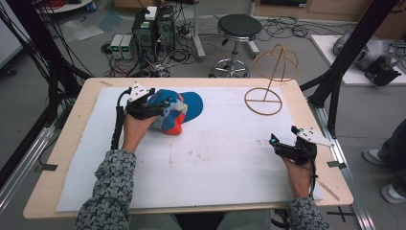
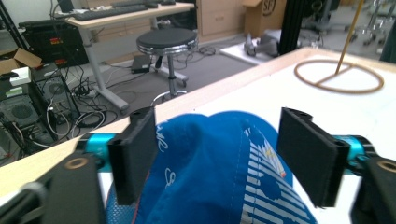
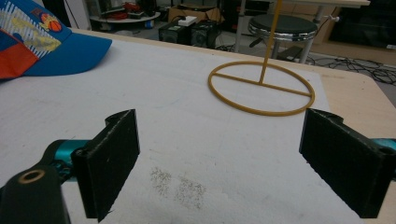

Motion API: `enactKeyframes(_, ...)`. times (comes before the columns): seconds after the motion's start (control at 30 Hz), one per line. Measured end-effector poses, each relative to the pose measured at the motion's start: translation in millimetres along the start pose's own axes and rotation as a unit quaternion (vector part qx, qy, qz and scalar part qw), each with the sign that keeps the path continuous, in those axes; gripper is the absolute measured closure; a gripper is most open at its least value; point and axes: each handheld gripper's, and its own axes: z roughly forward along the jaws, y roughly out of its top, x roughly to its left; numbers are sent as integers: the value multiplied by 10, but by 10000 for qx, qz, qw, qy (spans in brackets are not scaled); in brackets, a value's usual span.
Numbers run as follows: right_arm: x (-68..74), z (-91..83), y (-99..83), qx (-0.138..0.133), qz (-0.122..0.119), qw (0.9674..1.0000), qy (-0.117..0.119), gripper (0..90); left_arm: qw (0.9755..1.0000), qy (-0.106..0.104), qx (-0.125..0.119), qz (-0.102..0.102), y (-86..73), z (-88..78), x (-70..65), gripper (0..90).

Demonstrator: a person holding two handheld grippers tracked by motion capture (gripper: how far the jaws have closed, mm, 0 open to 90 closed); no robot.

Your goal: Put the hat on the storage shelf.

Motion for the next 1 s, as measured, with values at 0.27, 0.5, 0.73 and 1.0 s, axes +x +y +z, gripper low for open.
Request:
enactKeyframes(0.27,-28,19,-5,17,18,10000,7,113,9995,-237,169,-79,-60,54,23,508)
enactKeyframes(0.5,-19,41,-8,52,-11,10000,52,113,9983,-506,287,-25,-71,49,58,725)
enactKeyframes(0.73,-28,39,-9,54,11,10000,37,113,9973,-662,312,6,5,34,21,868)
enactKeyframes(1.0,-64,46,-15,94,47,9999,37,113,9971,-734,189,58,289,52,-58,877)
